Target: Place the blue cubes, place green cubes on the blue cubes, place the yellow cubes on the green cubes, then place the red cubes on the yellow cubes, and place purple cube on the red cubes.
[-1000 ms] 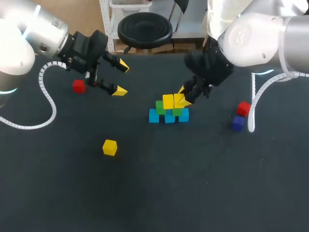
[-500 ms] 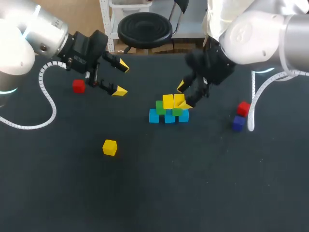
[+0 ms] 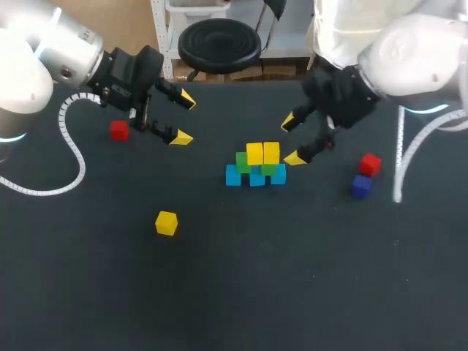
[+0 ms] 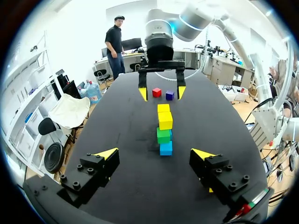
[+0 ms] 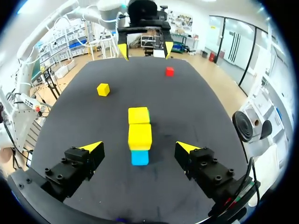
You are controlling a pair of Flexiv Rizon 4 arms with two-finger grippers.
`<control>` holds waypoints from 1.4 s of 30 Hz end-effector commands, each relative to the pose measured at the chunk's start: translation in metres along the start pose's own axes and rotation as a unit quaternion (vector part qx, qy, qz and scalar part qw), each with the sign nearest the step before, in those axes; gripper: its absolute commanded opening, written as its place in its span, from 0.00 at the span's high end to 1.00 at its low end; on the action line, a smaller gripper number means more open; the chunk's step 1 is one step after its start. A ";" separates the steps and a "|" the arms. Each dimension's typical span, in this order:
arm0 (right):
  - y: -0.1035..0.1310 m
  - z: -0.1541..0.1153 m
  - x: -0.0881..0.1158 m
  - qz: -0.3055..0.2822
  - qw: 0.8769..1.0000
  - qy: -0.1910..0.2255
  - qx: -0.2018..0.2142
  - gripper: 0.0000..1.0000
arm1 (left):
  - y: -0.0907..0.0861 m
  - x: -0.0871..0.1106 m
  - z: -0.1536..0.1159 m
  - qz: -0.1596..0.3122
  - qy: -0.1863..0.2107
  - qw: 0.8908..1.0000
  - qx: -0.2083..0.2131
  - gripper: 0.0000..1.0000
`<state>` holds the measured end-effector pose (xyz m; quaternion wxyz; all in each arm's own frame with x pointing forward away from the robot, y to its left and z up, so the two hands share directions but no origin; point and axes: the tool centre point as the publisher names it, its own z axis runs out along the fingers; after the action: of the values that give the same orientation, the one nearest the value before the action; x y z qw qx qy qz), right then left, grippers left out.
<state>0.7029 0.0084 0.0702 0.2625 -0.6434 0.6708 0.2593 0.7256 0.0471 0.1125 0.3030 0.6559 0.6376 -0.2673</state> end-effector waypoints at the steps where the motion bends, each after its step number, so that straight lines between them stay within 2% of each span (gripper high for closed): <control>1: 0.017 -0.021 0.011 -0.003 1.000 -0.020 0.017 0.00 | 0.001 0.000 0.000 0.000 0.001 1.000 0.001 0.00; 15: 0.026 -0.042 0.023 -0.013 0.998 -0.054 0.006 0.00 | 0.001 0.000 0.000 0.000 0.001 1.000 0.001 0.00; 19: 0.028 -0.046 0.021 -0.017 0.998 -0.054 -0.007 0.00 | 0.001 0.000 0.000 0.000 0.001 1.000 0.001 0.00; 32: 0.028 -0.046 0.021 -0.017 0.998 -0.054 -0.007 0.00 | 0.001 0.000 0.000 0.000 0.001 1.000 0.001 0.00; 39: 0.019 -0.061 0.013 -0.035 0.999 -0.041 -0.009 0.00 | 0.001 0.000 0.000 0.000 0.001 1.000 0.001 0.00; 42: 0.012 -0.066 0.018 -0.044 0.997 -0.065 -0.011 0.00 | 0.001 0.000 0.000 0.000 0.001 1.000 0.001 0.00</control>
<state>0.6827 -0.0405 0.1075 0.3028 -0.6576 0.6298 0.2815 0.7256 0.0470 0.1125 0.3030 0.6559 0.6376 -0.2673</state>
